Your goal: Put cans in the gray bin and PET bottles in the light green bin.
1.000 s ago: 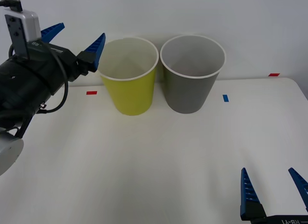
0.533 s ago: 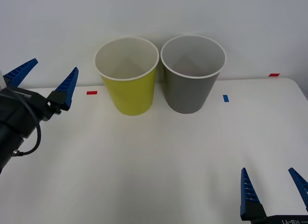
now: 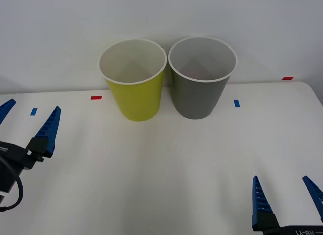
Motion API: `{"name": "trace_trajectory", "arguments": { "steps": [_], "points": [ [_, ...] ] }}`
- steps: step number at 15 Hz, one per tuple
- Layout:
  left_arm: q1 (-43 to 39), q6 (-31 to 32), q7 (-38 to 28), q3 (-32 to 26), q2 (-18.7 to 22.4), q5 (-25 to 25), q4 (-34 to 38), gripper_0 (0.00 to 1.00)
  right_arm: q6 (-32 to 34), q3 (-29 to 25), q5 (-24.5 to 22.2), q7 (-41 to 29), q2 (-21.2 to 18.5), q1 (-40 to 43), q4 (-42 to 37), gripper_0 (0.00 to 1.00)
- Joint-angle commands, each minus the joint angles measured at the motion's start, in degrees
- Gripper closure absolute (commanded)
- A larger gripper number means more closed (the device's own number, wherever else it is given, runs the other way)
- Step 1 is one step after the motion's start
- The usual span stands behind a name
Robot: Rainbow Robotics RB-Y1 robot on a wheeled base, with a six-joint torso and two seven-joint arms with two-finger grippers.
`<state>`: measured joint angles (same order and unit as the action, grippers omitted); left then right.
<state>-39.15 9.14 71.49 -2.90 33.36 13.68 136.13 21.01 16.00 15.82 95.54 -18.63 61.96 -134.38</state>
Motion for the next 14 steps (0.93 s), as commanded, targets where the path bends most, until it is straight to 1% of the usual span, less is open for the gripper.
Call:
{"name": "trace_trajectory", "arguments": {
  "steps": [1, 2, 3, 5, 6, 8, 11, 14],
  "points": [
    [-2.8, 10.1, -0.7, 0.8, -4.2, -5.8, -5.8, 0.0, 0.0, 0.0, 0.0, 0.0, 0.0, 0.0, 0.0, 0.0],
    [-3.3, 12.3, -1.3, 1.3, -4.2, -6.1, -7.6, 0.0, 0.0, 0.0, 0.0, 0.0, 0.0, 0.0, 0.0, 0.0],
    [-4.0, 15.3, -3.9, 1.7, -4.2, -6.5, -9.8, 0.0, 0.0, 0.0, 0.0, 0.0, 0.0, 0.0, 0.0, 0.0],
    [-6.2, 16.7, -8.8, 1.4, -4.2, -8.8, -11.2, 0.0, 0.0, 0.0, 0.0, 0.0, 0.0, 0.0, 0.0, 0.0],
    [-8.2, 17.4, -10.9, 1.1, -4.2, -8.9, -11.3, 0.0, 0.0, 0.0, 0.0, 0.0, 0.0, 0.0, 0.0, 0.0],
    [-11.3, 18.7, -11.3, 0.8, -4.2, -8.8, -12.2, 0.0, 0.0, 0.0, 0.0, 0.0, 0.0, 0.0, 0.0, 0.0],
    [-15.5, 24.1, -10.5, 0.8, -5.2, -9.2, -14.9, 0.0, 0.0, 0.0, 0.0, 0.0, 0.0, 0.0, 0.0, 0.0],
    [-18.2, 31.0, -9.1, 0.8, -7.9, -10.6, -19.7, 0.0, 0.0, 0.0, 0.0, 0.0, 0.0, 0.0, 0.0, 0.0]
  ]
}}
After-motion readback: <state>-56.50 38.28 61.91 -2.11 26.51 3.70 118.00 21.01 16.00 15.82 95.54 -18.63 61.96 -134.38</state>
